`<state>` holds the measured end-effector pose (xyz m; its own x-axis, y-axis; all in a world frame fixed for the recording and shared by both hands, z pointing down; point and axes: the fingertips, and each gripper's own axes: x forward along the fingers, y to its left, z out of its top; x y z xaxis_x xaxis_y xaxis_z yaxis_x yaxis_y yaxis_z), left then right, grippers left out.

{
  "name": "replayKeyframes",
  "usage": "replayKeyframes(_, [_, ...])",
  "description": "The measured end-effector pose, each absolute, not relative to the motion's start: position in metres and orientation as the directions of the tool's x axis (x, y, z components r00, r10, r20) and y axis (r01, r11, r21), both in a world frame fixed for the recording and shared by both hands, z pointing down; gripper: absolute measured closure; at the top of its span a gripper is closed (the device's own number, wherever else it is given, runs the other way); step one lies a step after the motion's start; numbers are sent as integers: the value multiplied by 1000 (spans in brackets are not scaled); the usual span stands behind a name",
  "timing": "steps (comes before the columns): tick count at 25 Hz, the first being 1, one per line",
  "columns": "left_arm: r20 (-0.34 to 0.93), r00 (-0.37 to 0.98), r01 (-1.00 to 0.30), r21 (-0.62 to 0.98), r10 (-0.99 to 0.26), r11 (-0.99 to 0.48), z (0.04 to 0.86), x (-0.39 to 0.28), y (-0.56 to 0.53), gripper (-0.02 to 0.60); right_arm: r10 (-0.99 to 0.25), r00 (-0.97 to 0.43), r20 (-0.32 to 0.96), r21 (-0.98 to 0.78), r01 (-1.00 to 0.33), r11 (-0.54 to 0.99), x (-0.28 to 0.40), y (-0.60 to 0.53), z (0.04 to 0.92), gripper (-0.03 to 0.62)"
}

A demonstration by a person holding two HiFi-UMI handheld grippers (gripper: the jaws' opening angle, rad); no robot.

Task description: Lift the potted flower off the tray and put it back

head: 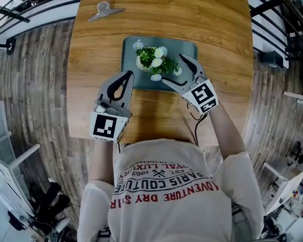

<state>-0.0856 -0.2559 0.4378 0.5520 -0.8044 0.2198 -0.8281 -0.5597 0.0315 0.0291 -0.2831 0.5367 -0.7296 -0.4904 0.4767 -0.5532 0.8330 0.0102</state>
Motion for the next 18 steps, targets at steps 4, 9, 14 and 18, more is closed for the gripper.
replayKeyframes(4, [186,549,-830,11,-815,-557,418,-80,-236,569,-656,-646,390,64,-692,719,53,-272,486,435])
replayKeyframes(9, [152,539,-837,-11,-829,-546,396,-71,-213,569,-775,-554,305,41,-805,592,83,-254,441,553])
replayKeyframes(14, [123,529,-839,-72,-840,-539,373,-63,-184,569,-819,-531,218,21,-836,548,101,-225,402,566])
replayKeyframes(18, [117,504,-849,-116,-856,-515,363,-65,-170,569,-840,-519,159,38,-847,530,103,-205,378,568])
